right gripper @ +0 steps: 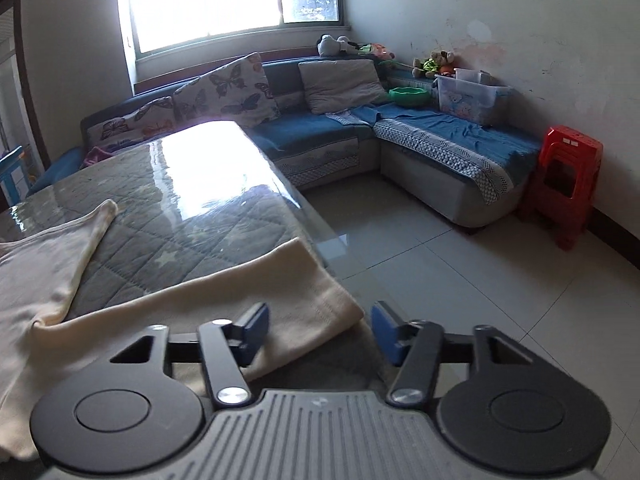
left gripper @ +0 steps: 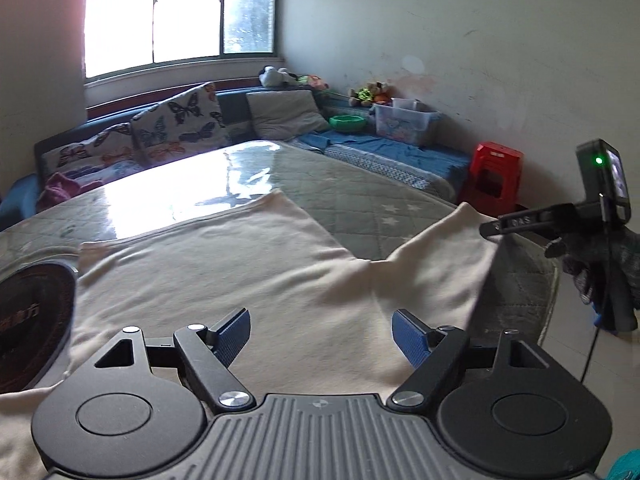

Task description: Fold clothes

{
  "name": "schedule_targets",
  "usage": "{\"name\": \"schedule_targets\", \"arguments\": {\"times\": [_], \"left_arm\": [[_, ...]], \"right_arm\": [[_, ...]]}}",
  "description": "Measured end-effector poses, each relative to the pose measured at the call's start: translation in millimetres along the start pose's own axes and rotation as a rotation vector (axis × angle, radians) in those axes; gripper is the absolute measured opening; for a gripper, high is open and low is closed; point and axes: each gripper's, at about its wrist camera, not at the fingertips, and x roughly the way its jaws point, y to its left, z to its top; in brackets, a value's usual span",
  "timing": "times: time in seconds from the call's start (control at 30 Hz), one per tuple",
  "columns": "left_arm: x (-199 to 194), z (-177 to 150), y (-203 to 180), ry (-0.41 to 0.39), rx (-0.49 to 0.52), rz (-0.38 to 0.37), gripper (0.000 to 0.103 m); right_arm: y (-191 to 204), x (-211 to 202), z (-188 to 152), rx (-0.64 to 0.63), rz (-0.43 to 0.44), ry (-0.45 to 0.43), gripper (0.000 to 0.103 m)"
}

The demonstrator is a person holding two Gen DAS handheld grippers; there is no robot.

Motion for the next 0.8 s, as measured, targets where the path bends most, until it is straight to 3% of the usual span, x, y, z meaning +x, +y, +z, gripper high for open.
{"name": "schedule_targets", "arguments": {"times": [0.07, 0.17, 0.43, 0.6, 0.8], "left_arm": [[6, 1, -7, 0.011, 0.018, -0.011, 0.08], [14, -1, -14, 0.033, 0.026, -0.028, 0.081], [21, -4, -10, 0.046, 0.009, -0.029, 0.08], [8, -6, 14, 0.023, -0.07, 0.0, 0.081], [-11, -17, 41, -0.006, -0.145, 0.036, 0.079]], "right_arm": [[2, 1, 0, -0.014, -0.009, -0.007, 0.027], [4, -1, -1, -0.017, 0.01, -0.015, 0.012], [17, -39, 16, -0.055, 0.103, -0.096, 0.008], [51, -76, 44, -0.136, 0.273, -0.137, 0.008], [120, -99, 64, -0.262, 0.503, -0.14, 0.008]]}}
